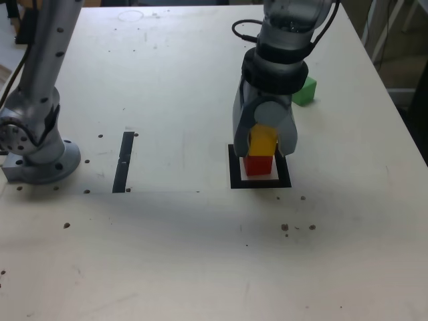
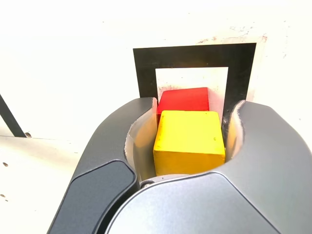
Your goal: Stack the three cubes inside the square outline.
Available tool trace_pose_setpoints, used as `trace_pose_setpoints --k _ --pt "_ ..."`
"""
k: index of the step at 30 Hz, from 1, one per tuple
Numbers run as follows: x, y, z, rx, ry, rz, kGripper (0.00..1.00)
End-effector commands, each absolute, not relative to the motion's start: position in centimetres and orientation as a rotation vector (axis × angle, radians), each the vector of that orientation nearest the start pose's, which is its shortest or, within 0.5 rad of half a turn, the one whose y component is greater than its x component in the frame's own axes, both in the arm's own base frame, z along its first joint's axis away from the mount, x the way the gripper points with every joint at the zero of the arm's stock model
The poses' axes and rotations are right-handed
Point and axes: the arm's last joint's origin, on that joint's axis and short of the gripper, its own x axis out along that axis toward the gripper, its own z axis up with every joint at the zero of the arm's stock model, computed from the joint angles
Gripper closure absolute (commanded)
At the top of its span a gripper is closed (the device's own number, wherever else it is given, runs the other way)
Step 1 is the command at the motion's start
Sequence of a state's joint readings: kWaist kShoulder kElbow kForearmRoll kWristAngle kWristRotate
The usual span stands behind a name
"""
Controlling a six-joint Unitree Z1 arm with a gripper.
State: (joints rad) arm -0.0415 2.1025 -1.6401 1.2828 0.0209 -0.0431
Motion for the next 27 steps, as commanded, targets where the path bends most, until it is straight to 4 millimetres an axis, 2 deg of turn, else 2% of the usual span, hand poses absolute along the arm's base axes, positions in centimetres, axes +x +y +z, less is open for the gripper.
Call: trace_pose_setpoints --k 1,8,17,21,27 --pt "37.5 -1.4 24.3 0.023 1.749 0.022 0.17" --pt "36.3 -1.3 26.3 0.022 1.729 0.022 0.04" --pt "35.3 -0.8 30.5 0.045 1.638 0.028 0.01" --pt "35.3 0.6 31.6 0.067 1.624 0.029 0.01" --pt "35.4 3.7 32.0 0.092 1.622 0.051 0.01"
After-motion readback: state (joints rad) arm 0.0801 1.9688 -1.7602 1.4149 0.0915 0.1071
